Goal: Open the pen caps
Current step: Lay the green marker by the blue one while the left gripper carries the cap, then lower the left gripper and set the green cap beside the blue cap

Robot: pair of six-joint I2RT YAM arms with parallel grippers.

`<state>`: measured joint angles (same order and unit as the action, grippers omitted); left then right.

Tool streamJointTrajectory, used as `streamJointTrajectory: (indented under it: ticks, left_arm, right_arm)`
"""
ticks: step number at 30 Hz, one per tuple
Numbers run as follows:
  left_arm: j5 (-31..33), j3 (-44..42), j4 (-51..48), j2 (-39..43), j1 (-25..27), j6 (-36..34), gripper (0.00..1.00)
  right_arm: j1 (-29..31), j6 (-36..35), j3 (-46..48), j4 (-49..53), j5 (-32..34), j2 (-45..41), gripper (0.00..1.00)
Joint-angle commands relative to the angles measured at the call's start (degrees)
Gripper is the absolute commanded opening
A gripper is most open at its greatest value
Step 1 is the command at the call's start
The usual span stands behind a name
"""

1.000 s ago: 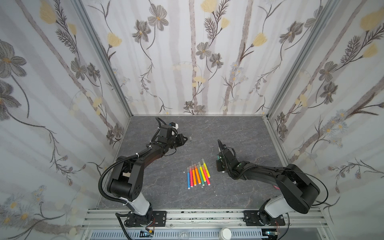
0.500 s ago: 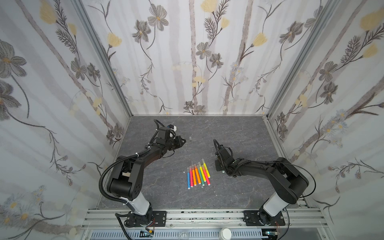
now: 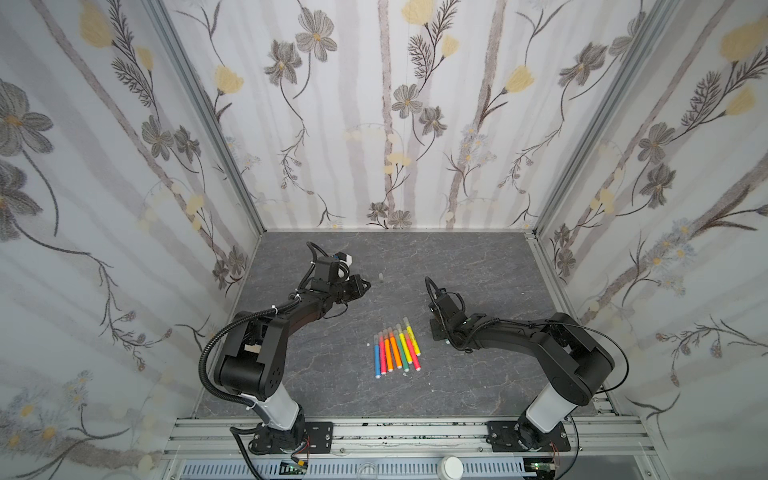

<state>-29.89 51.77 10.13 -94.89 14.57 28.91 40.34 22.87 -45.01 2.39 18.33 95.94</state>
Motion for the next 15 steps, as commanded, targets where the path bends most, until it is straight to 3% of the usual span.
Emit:
streamJointTrajectory:
  ticks: [1,12,15]
  left_arm:
    - [-0.3,0.0,2.17,-0.6,-0.08,-0.24,0.0]
    - [1.22,3.73,2.7,-5.66,-0.2,-0.47,0.0]
    - [1.54,6.44,2.87,-9.15,-0.15,-0.46,0.0]
  right_arm:
    - [0.07,-0.02,-0.16,0.51,1.36,-0.93,0.24]
    - [0.55,-0.88,0.63,0.0,2.16,-7.17,0.31]
    - [0.71,-1.04,1.07,-0.81,-0.39,-10.02,0.33]
